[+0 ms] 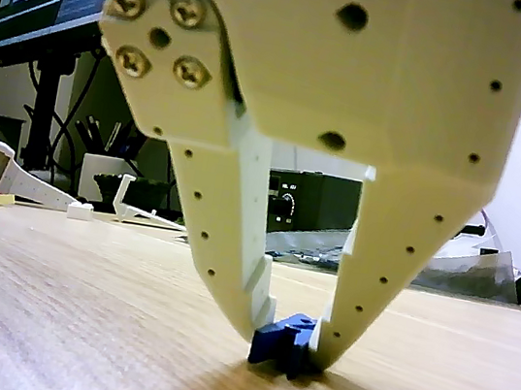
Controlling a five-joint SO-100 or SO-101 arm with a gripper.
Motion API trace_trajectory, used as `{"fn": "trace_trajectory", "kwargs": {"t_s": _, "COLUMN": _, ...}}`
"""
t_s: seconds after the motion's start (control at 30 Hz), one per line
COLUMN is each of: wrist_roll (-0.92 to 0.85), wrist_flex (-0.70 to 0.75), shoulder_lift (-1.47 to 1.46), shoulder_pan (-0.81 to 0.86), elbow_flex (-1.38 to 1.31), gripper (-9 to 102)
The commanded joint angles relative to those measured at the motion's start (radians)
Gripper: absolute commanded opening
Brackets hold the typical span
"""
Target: Grasp a peg and put it in the crate.
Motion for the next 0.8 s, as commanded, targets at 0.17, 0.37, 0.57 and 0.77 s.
{"fn": "trace_trajectory", "kwargs": {"t_s": 0.17, "wrist_roll": -0.008, "wrist_flex": -0.307, "shoulder_lift": 0.278, "shoulder_pan": 0.183, "elbow_flex": 0.169, "gripper": -1}}
{"fn": "trace_trajectory", "kwargs": {"t_s": 0.37, "wrist_roll": -0.015, "wrist_flex": -0.485, "shoulder_lift": 0.526, "shoulder_pan": 0.44, "elbow_flex": 0.439, "gripper": -1}}
{"fn": "trace_trajectory", "kwargs": {"t_s": 0.57, "wrist_roll": -0.017, "wrist_flex": -0.653, "shoulder_lift": 0.601, "shoulder_pan": 0.719, "elbow_flex": 0.572, "gripper": -1}}
{"fn": "trace_trajectory", "kwargs": {"t_s": 0.77, "wrist_roll": -0.017, "wrist_flex": -0.804, "shoulder_lift": 0.581, "shoulder_pan": 0.994, "elbow_flex": 0.606, "gripper": -1}}
